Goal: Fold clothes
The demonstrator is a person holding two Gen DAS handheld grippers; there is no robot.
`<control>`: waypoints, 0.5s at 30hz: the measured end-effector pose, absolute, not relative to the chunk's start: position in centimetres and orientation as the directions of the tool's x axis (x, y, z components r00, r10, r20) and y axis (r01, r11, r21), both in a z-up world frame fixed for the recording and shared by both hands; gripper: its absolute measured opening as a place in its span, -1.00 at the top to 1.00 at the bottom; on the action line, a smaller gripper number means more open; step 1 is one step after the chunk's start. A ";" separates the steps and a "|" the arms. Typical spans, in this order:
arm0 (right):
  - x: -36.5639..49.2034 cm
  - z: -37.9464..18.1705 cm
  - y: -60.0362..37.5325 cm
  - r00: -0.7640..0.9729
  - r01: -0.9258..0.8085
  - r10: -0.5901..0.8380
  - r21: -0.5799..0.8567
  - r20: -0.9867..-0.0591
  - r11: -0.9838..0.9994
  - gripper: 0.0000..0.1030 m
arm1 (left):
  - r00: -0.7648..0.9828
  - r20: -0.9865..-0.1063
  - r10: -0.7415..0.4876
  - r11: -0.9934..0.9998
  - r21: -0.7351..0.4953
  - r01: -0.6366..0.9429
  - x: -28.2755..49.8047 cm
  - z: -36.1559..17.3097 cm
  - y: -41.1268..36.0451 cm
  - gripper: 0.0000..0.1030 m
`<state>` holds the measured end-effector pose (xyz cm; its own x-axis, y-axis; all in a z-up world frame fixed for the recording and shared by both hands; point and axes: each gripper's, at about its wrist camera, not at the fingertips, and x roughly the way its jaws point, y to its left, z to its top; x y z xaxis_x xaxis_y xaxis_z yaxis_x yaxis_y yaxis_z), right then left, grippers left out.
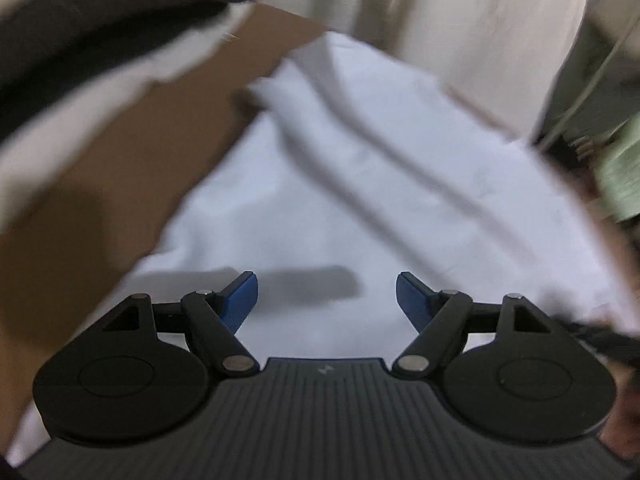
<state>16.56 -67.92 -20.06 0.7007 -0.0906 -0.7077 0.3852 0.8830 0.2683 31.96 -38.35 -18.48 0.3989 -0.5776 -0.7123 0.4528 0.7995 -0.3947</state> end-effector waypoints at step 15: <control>14.3 -17.4 -77.2 0.687 0.609 -0.369 0.219 -0.626 0.762 0.91 | 0.530 -0.675 -0.513 0.837 -0.257 0.483 35.2 -19.5 -38.9 -0.48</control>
